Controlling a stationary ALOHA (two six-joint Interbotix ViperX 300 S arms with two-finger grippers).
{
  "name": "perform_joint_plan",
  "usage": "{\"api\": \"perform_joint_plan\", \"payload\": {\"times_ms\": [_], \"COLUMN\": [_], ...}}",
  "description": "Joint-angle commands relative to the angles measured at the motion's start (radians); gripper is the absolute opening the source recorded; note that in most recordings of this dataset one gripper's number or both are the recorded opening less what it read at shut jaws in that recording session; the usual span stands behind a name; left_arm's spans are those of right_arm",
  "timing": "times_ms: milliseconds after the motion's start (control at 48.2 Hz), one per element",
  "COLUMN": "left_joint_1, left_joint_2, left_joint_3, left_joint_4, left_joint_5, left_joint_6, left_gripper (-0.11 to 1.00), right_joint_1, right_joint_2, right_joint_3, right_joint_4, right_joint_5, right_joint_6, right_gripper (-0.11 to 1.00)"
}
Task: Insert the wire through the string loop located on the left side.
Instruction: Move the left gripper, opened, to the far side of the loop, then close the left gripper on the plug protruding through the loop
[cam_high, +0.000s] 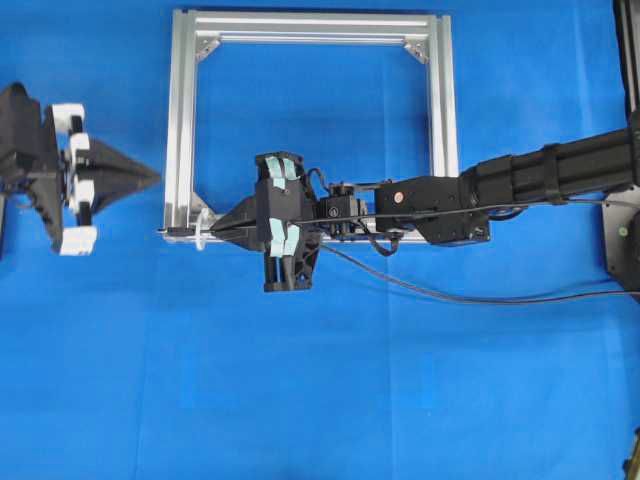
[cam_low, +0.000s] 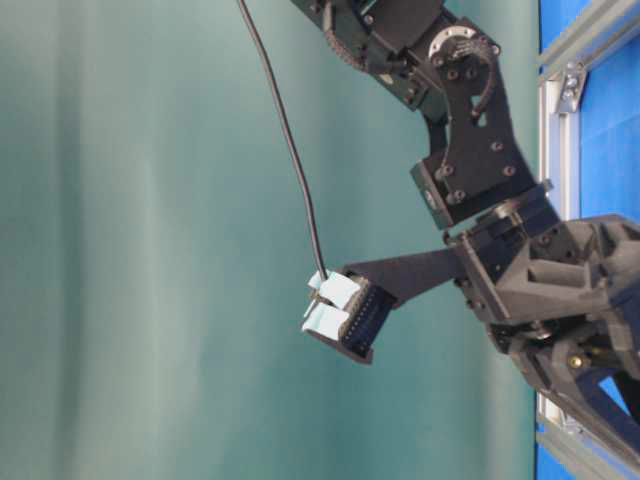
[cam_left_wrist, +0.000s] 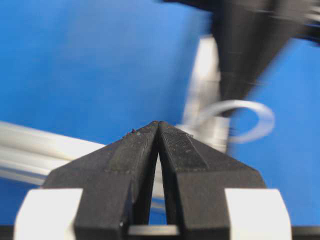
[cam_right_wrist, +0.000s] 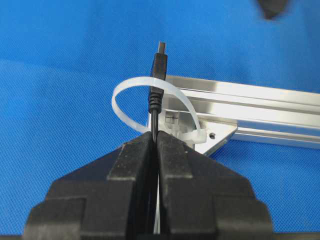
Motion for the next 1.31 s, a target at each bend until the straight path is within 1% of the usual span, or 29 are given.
{"api": "perform_joint_plan", "payload": {"times_ms": [0,125,561,602,664,748,831,893,934,976,1100,1287], "left_joint_1": [-0.058,-0.098,-0.098,-0.098,-0.101,-0.106,-0.109,-0.109,-0.109,-0.109,-0.109,-0.109], "left_joint_2": [-0.018,-0.032,-0.028,-0.028,-0.028,-0.028,-0.028,-0.028,-0.028,-0.026,0.0,0.138], "left_joint_3": [-0.008,-0.009,-0.014,-0.014,-0.014,-0.014,-0.015,-0.014,-0.015,-0.015,-0.028,-0.066], "left_joint_4": [0.003,0.003,0.003,0.003,0.003,0.003,0.005,0.005,0.005,0.005,0.005,0.005], "left_joint_5": [-0.005,-0.005,-0.005,-0.005,-0.005,-0.005,-0.003,0.0,0.006,0.011,0.02,0.015], "left_joint_6": [-0.002,-0.002,-0.002,-0.005,-0.005,-0.005,-0.005,-0.006,-0.006,-0.008,-0.008,-0.008], "left_gripper": [0.02,0.02,0.03,0.08,0.21,0.43,0.69,0.82,0.89,0.91,0.9,0.89], "right_joint_1": [-0.002,-0.002,-0.002,-0.002,-0.002,-0.002,-0.002,-0.002,-0.002,-0.002,-0.002,-0.002], "right_joint_2": [-0.02,-0.02,-0.02,-0.02,-0.02,-0.02,-0.02,-0.02,-0.02,-0.02,-0.02,-0.02], "right_joint_3": [-0.02,-0.02,-0.018,-0.02,-0.02,-0.02,-0.02,-0.018,-0.018,-0.018,-0.018,-0.018], "right_joint_4": [0.0,0.0,0.0,0.0,0.0,0.0,0.0,0.0,0.0,0.0,0.0,0.0], "right_joint_5": [-0.006,-0.005,-0.006,-0.006,-0.006,-0.005,-0.005,-0.005,-0.006,-0.005,-0.005,-0.009], "right_joint_6": [-0.002,-0.002,-0.002,-0.002,-0.002,-0.002,-0.002,-0.002,-0.002,-0.002,-0.002,-0.002], "right_gripper": [0.0,0.0,0.0,0.0,0.0,0.0,0.0,0.0,0.0,0.0,0.0,0.0]}}
